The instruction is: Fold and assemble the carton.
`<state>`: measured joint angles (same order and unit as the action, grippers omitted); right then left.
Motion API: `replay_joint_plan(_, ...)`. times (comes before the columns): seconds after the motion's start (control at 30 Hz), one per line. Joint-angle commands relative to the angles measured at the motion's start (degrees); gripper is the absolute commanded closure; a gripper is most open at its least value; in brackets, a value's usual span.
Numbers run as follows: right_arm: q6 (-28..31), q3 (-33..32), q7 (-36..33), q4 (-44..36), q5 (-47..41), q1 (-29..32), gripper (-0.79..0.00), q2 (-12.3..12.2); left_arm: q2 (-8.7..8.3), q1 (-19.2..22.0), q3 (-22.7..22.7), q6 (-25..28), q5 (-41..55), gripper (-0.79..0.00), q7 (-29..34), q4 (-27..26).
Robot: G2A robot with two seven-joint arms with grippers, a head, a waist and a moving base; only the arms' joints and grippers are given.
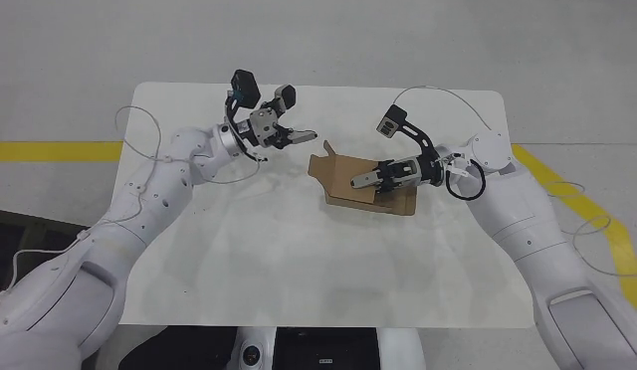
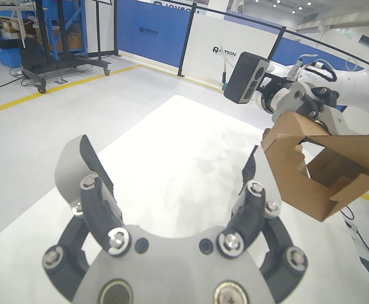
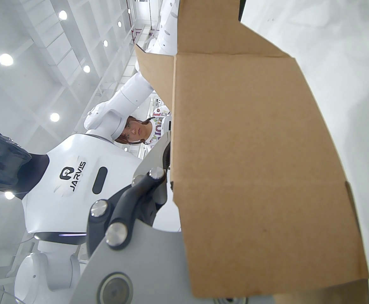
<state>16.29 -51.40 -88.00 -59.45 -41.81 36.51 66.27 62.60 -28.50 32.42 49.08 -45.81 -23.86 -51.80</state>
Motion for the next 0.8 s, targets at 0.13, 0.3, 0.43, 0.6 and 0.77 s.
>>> replay_joint_plan(0.13, 0.0, 0.0, 0.0, 0.0, 0.0, 0.0, 0.0, 0.0, 3.16, 1.96, -1.34, 0.64, 1.89, -0.785, 3.02, 4.02)
replay_joint_plan(0.3, 0.0, 0.0, 0.0, 0.0, 0.0, 0.0, 0.0, 0.0, 5.61, 3.75, -2.24, 2.96, 2.5, -0.785, 4.64, 7.21)
replay_joint_plan(0.43, 0.0, 0.0, 0.0, 0.0, 0.0, 0.0, 0.0, 0.0, 7.2, 4.85, -2.73, 5.76, 2.08, -0.785, 5.27, 9.62)
replay_joint_plan(0.6, 0.0, 0.0, 0.0, 0.0, 0.0, 0.0, 0.0, 0.0, 8.57, 4.92, -2.63, 8.92, 1.81, -0.785, 3.83, 11.75)
replay_joint_plan(0.77, 0.0, 0.0, 0.0, 0.0, 0.0, 0.0, 0.0, 0.0, 8.4, 3.18, -3.47, 8.92, 1.36, -0.785, -0.24, 9.75)
